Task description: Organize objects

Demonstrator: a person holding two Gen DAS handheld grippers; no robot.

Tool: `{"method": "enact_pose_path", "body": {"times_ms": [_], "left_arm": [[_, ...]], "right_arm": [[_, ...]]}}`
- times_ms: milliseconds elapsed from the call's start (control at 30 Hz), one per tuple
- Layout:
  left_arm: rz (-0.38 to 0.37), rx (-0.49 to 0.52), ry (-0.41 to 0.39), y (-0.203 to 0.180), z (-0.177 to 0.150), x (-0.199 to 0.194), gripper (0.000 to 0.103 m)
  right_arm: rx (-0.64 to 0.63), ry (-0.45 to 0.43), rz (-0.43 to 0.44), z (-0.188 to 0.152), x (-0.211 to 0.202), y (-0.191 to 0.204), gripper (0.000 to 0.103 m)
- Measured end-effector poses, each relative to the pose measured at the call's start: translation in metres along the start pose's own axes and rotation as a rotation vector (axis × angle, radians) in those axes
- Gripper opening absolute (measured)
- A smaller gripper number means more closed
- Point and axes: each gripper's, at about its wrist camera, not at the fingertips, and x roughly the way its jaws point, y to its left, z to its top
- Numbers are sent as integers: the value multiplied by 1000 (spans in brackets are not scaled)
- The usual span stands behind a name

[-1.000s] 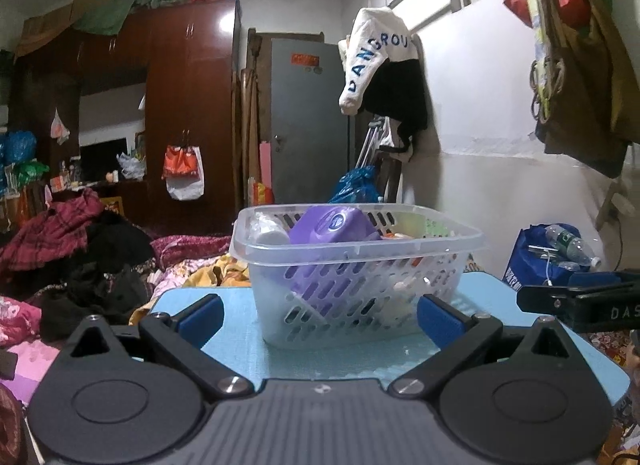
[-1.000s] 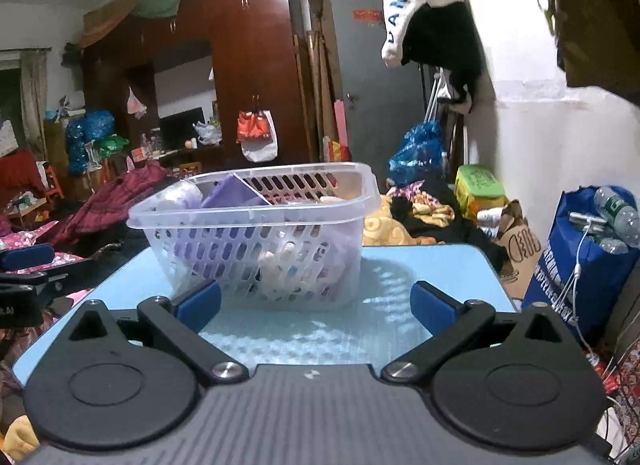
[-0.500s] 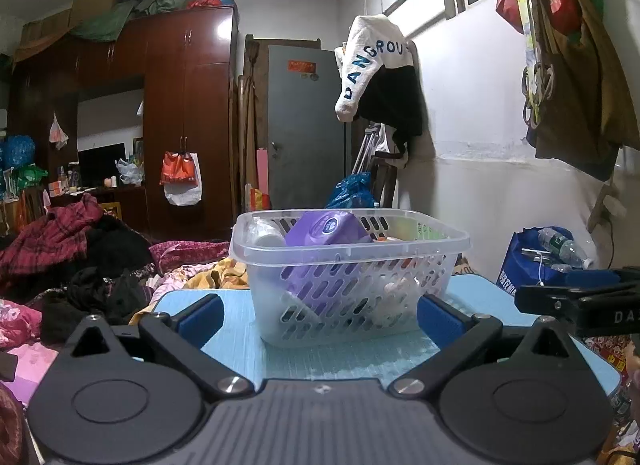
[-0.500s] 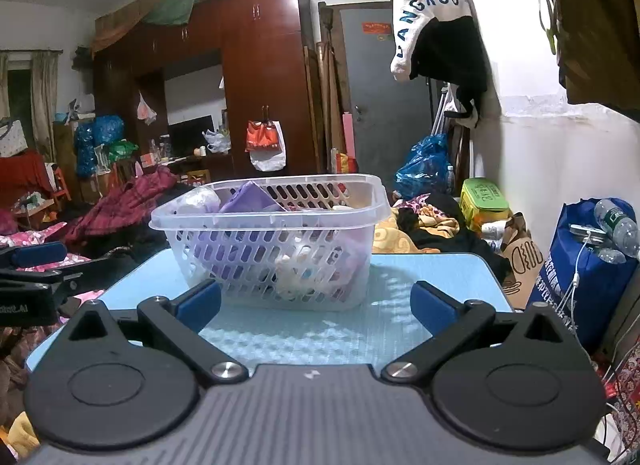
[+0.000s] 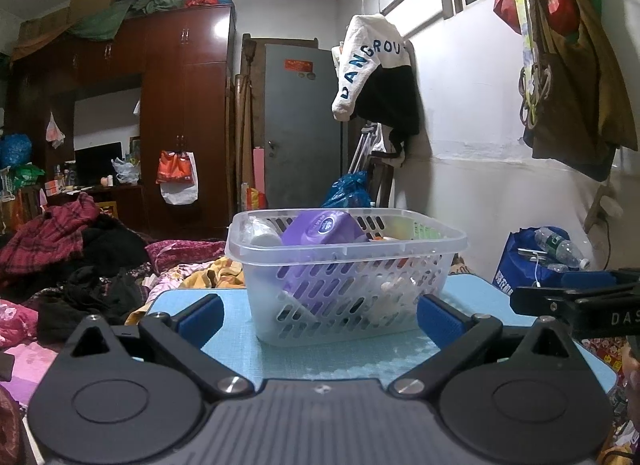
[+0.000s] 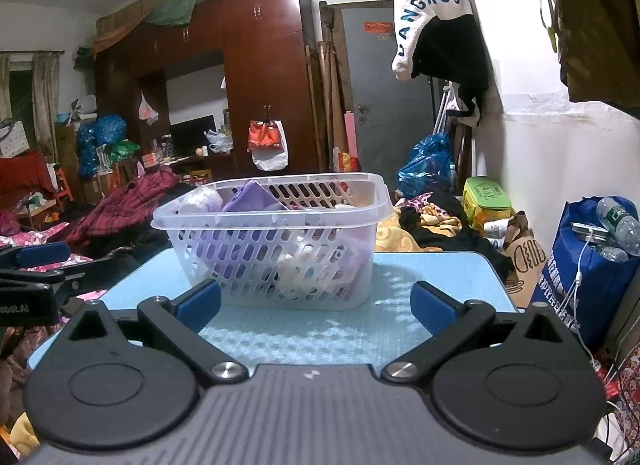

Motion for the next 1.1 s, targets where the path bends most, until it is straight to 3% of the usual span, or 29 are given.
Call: {"method": "enact_pose_path", "body": {"times_ms": [1100], "left_arm": [[-12, 1, -2, 1, -1, -4, 103]], "right_arm": [[-3, -14, 8, -2, -6, 3, 103]]}}
